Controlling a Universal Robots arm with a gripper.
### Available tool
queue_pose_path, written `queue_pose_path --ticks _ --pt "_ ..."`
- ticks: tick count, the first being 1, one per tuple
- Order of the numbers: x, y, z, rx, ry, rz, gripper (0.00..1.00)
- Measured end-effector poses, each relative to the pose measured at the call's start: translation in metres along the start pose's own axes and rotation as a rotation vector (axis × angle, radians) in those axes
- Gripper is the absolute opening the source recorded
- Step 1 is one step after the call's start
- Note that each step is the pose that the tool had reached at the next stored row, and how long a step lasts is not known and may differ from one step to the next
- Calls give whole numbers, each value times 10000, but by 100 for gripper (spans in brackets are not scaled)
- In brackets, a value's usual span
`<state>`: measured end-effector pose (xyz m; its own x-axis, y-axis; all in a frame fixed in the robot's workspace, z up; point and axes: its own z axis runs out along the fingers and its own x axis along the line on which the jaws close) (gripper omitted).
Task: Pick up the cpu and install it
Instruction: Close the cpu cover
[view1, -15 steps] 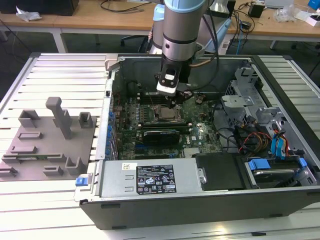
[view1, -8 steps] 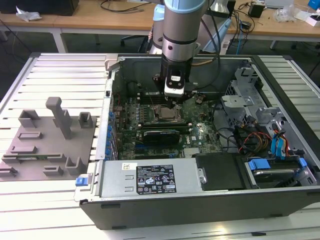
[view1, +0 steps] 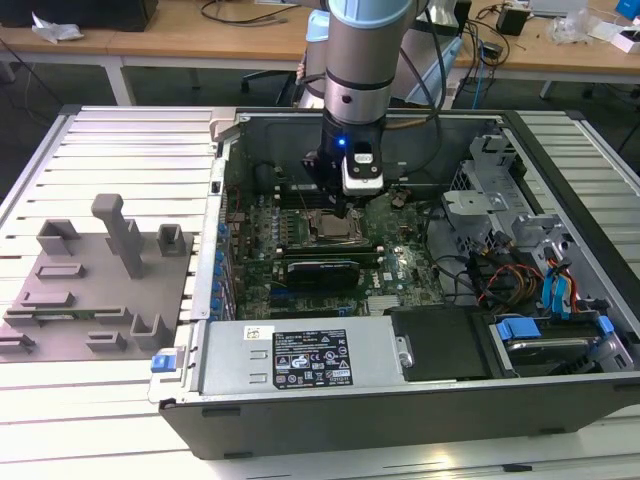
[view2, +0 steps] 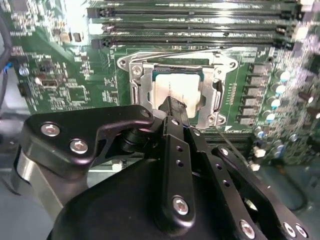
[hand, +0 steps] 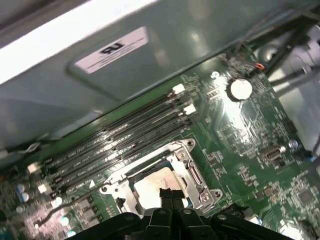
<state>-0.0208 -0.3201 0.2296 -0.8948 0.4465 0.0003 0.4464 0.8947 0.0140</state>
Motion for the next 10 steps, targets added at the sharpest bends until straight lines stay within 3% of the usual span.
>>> queue_pose_path --ticks 10 --pt "0 0 14 2 29 -2100 11"
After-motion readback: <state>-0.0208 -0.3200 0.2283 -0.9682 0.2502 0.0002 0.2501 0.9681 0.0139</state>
